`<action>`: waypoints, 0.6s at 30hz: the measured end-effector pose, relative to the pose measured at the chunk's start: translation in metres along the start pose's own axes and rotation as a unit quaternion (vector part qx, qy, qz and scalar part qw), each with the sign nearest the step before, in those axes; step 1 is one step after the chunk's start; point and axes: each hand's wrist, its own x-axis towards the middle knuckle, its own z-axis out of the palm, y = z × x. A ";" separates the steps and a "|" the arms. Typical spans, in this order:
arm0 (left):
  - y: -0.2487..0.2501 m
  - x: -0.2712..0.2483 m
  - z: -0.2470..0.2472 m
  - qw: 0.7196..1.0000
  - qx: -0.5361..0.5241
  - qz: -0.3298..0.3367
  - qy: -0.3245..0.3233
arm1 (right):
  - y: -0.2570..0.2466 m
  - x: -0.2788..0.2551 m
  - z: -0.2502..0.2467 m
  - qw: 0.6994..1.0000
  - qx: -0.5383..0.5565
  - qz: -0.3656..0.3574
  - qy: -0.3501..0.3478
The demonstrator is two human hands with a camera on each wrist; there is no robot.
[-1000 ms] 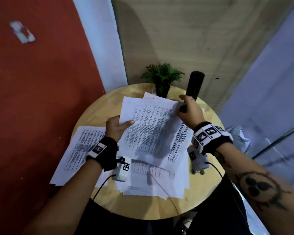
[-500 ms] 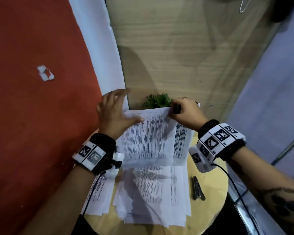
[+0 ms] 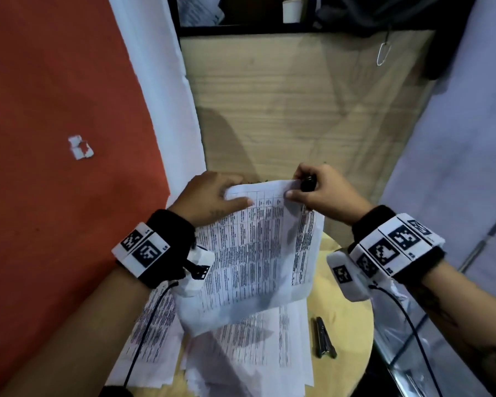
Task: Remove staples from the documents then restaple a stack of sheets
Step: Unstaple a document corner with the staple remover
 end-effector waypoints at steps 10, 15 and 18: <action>0.028 0.011 0.001 0.999 -0.034 -0.006 0.023 | -0.028 -0.005 0.002 0.998 0.012 -0.035 0.045; 0.026 0.008 -0.004 0.995 -0.102 -0.014 -0.008 | -0.021 -0.017 -0.004 0.943 0.217 -0.033 0.250; 0.026 0.007 -0.004 0.996 -0.089 -0.020 -0.003 | -0.015 -0.026 -0.003 0.917 0.277 0.014 0.286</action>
